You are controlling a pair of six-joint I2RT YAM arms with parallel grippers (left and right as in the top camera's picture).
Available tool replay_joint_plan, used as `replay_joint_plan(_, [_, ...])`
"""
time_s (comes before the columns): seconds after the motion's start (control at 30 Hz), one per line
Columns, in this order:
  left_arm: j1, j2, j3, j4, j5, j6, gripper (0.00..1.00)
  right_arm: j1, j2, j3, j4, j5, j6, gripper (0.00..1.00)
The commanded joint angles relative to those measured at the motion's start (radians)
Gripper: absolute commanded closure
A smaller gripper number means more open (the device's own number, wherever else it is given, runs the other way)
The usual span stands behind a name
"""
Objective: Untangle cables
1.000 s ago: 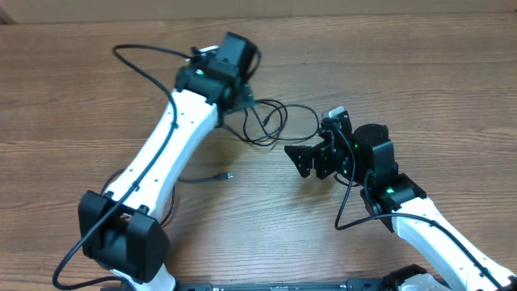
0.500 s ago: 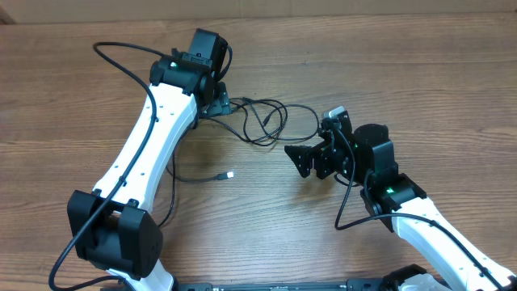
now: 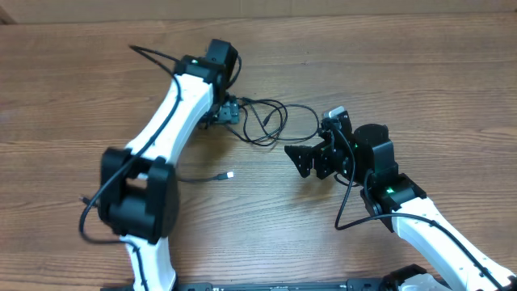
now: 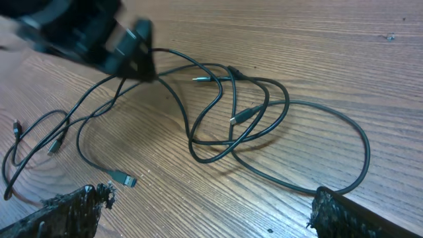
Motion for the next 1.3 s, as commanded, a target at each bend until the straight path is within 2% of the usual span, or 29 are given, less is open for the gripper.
replay_joint_plan(0.0, [-0.007, 0.058, -0.005, 0.004, 0.014, 0.032, 0.08, -0.003, -0.002, 0.009, -0.002, 0.008, 0.003, 0.00])
replay_joint_plan(0.1, [-0.007, 0.089, -0.005, 0.004, 0.014, 0.044, 0.16, -0.003, -0.002, 0.009, -0.002, 0.011, 0.003, 0.00])
replay_joint_plan(0.2, [-0.006, 0.092, -0.005, 0.006, 0.010, 0.044, 0.19, -0.003, -0.002, 0.009, -0.002, 0.011, 0.003, 0.00])
replay_joint_plan(0.6, [-0.003, 0.089, -0.005, 0.034, -0.001, 0.090, 0.20, -0.003, -0.002, 0.009, -0.001, 0.011, 0.003, 0.00])
replay_joint_plan(0.67, [-0.003, 0.089, -0.005, 0.034, -0.008, 0.080, 0.09, -0.003, -0.002, 0.009, -0.001, 0.011, 0.003, 0.00])
replay_joint_plan(0.7, [-0.003, 0.089, -0.005, 0.035, -0.006, 0.060, 0.07, -0.003, -0.002, 0.009, -0.001, 0.012, 0.003, 0.00])
replay_joint_plan(0.93, [-0.003, 0.089, -0.005, 0.037, 0.001, -0.144, 0.00, -0.003, -0.002, 0.009, -0.002, 0.026, 0.003, 0.00])
replay_joint_plan(1.07, [-0.003, 0.089, -0.005, 0.036, 0.011, -0.166, 0.01, -0.003, -0.002, 0.009, -0.002, 0.030, 0.002, 0.00])
replay_joint_plan(1.13, [-0.003, 0.089, -0.005, 0.037, 0.007, -0.127, 0.00, -0.003, -0.002, 0.009, -0.002, 0.030, -0.005, 0.00])
replay_joint_plan(1.23, [-0.002, 0.078, 0.009, 0.008, 0.008, 0.011, 0.20, -0.003, -0.002, 0.009, -0.002, 0.030, -0.005, 0.00])
replay_joint_plan(1.27, [-0.002, 0.072, 0.017, -0.012, 0.008, 0.061, 0.18, -0.003, -0.002, 0.009, -0.002, 0.031, -0.008, 0.00])
